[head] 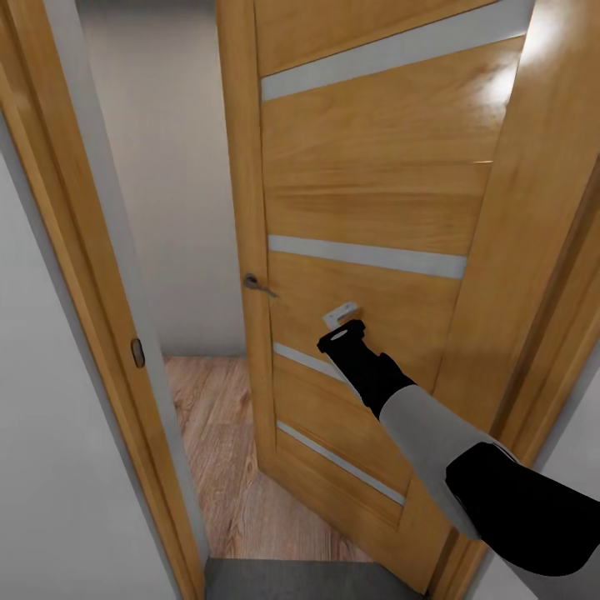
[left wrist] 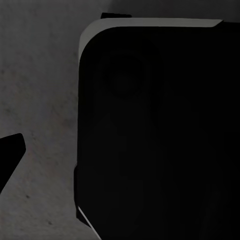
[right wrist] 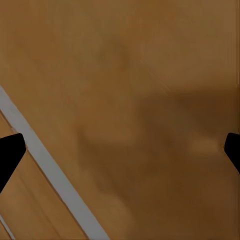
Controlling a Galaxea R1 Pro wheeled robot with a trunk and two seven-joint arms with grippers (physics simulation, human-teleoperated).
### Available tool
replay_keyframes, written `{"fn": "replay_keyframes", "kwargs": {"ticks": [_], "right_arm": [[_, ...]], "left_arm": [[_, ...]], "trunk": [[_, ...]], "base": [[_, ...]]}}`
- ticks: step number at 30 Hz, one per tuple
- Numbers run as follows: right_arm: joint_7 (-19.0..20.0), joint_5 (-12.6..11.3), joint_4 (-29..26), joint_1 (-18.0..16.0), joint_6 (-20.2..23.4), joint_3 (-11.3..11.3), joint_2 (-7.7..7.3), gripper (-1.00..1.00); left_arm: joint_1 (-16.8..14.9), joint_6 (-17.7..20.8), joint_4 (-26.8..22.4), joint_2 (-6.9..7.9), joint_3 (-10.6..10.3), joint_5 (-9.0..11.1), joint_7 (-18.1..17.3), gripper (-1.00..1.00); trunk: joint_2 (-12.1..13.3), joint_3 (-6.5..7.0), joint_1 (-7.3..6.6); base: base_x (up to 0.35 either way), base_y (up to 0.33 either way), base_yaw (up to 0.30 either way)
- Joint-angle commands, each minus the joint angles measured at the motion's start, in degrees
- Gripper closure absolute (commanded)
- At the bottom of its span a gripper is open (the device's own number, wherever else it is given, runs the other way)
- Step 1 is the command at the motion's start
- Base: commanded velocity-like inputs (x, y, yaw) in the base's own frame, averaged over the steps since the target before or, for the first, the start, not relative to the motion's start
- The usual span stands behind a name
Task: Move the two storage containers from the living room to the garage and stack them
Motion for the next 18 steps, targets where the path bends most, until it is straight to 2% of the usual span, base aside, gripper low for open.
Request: {"fn": "replay_keyframes", "kwargs": {"ticks": [1, 14, 18], "right_arm": [[-0.1, 0.4, 0.0, -0.1, 0.4, 0.2, 0.0, -1.0], [-0.1, 0.5, 0.0, -0.1, 0.3, 0.2, 0.0, -1.0], [-0.2, 0.5, 0.0, -0.1, 0.3, 0.3, 0.0, -1.0]], "left_arm": [[0.0, -0.1, 0.0, 0.0, 0.0, 0.4, 0.0, -1.0], [0.0, -0.1, -0.4, -0.04, -0.3, 0.1, 0.2, -1.0], [0.0, -0.1, -0.4, -0.01, -0.3, 0.1, 0.2, -1.0]], "trunk": [[0.0, -0.06, 0.0], [0.0, -0.06, 0.0], [0.0, -0.06, 0.0]], "base": [[0.106, 0.0, 0.0], [0.293, 0.0, 0.0], [0.113, 0.0, 0.0]]}}
